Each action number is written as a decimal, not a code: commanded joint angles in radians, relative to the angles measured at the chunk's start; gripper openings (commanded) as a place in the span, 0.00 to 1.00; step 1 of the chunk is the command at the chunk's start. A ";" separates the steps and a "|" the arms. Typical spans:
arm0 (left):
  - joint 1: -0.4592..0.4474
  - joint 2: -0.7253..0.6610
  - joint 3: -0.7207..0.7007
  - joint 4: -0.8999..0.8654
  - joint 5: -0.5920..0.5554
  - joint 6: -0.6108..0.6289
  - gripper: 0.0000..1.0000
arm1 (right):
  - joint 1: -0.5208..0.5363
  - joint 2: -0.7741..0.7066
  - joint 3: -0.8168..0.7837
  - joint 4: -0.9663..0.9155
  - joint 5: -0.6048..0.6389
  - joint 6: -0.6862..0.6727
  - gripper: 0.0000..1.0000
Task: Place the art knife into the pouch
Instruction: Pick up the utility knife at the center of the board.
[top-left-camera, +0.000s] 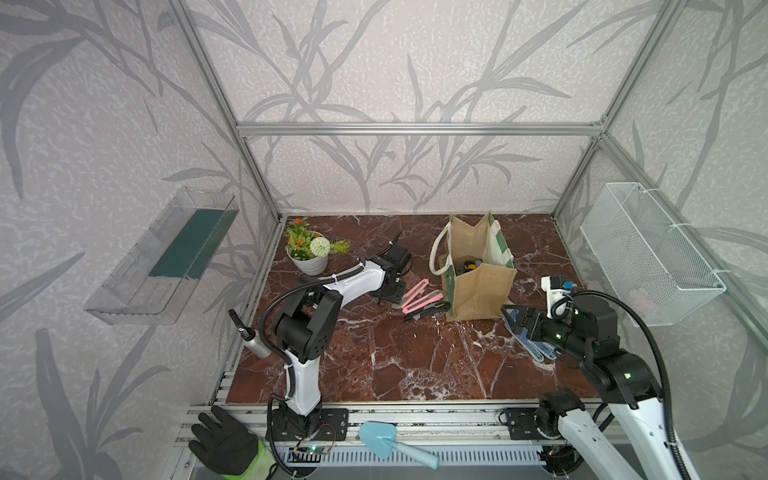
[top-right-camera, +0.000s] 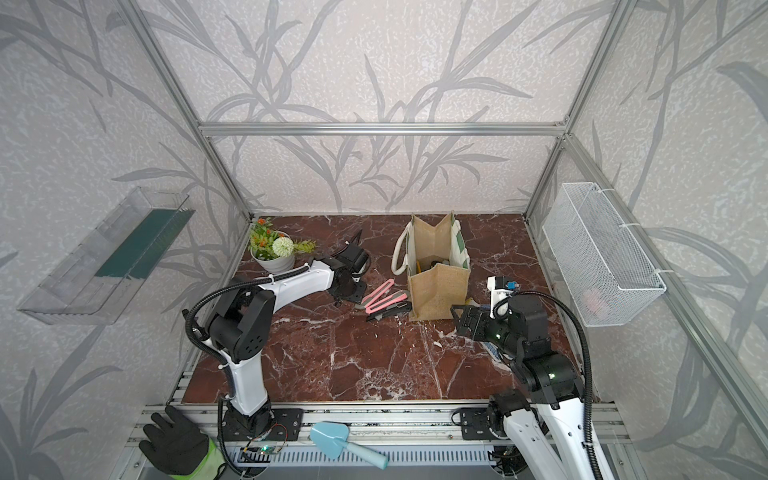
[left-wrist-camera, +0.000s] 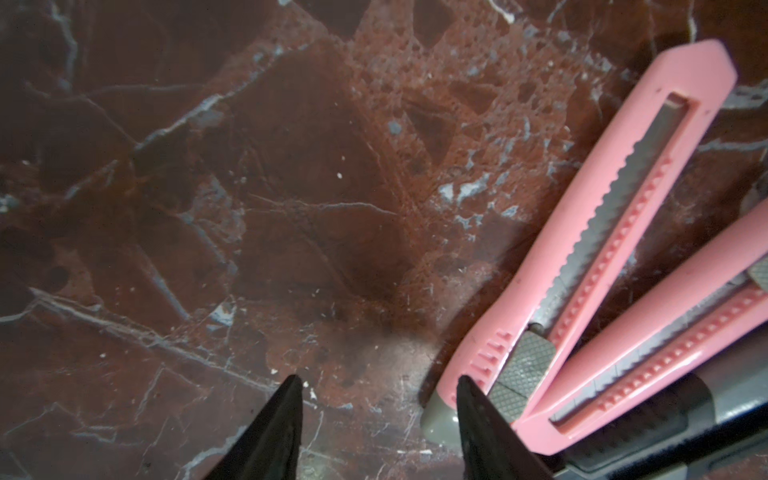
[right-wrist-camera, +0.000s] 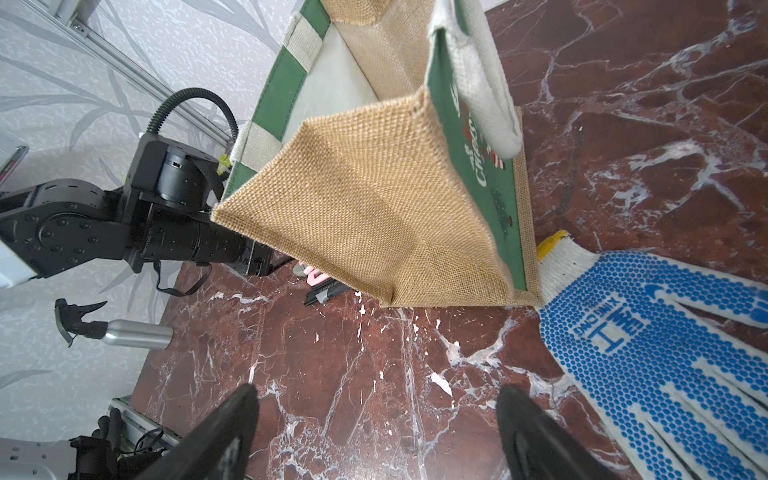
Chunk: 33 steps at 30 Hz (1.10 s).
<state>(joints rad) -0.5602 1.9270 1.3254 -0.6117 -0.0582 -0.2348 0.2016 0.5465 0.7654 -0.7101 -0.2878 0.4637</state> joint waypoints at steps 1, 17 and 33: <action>-0.028 0.016 0.039 -0.004 0.000 0.010 0.57 | -0.002 -0.005 -0.002 -0.015 0.011 0.000 0.90; -0.084 0.112 0.118 -0.068 -0.054 -0.002 0.47 | -0.002 -0.014 0.001 -0.050 0.038 -0.006 0.90; -0.080 0.150 0.123 -0.063 -0.080 0.005 0.34 | -0.002 -0.010 -0.009 -0.045 0.057 -0.007 0.90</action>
<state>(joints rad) -0.6441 2.0548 1.4578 -0.6640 -0.1150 -0.2337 0.2016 0.5415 0.7654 -0.7456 -0.2398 0.4629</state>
